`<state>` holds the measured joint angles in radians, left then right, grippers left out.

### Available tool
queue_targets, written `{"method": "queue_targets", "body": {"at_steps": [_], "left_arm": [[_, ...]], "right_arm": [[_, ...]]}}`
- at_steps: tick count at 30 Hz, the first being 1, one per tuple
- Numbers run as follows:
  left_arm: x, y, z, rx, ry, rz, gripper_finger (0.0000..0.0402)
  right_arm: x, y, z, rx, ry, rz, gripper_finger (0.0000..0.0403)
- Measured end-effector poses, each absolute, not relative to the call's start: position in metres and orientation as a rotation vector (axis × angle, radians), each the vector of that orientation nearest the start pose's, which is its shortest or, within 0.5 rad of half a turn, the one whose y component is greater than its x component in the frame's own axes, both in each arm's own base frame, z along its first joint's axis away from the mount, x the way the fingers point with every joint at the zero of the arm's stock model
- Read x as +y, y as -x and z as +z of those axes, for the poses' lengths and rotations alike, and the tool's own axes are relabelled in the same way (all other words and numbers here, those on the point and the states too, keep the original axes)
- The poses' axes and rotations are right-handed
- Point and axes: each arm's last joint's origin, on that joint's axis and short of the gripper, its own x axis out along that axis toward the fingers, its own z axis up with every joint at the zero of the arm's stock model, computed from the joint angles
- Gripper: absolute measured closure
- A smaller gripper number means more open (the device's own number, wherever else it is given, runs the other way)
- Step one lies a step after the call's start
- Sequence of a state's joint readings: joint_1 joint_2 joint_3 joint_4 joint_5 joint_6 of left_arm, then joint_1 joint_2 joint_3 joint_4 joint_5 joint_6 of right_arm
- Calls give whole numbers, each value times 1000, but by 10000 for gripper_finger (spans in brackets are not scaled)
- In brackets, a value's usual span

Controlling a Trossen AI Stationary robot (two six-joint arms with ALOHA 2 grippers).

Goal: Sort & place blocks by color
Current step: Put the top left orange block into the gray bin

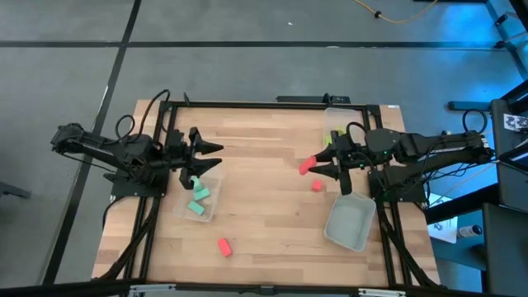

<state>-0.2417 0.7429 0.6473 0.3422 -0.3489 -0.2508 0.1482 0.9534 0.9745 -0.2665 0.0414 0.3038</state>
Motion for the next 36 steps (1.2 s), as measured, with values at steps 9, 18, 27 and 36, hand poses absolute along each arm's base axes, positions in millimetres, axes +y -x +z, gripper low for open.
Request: {"method": "queue_targets", "body": {"at_steps": [9, 18, 27, 36], "left_arm": [[-31, -165, 342, -248, 294, 53, 198], [-31, -165, 342, -247, 294, 51, 198], [-31, -165, 342, -248, 299, 50, 198], [-31, -165, 342, -249, 301, 58, 198]], "right_arm": [[29, -202, 361, 258, -280, 84, 273], [31, -202, 361, 269, -347, 119, 273], [55, -183, 341, 751, -638, 243, 273], [93, -143, 273, 1301, -774, 76, 273]]}}
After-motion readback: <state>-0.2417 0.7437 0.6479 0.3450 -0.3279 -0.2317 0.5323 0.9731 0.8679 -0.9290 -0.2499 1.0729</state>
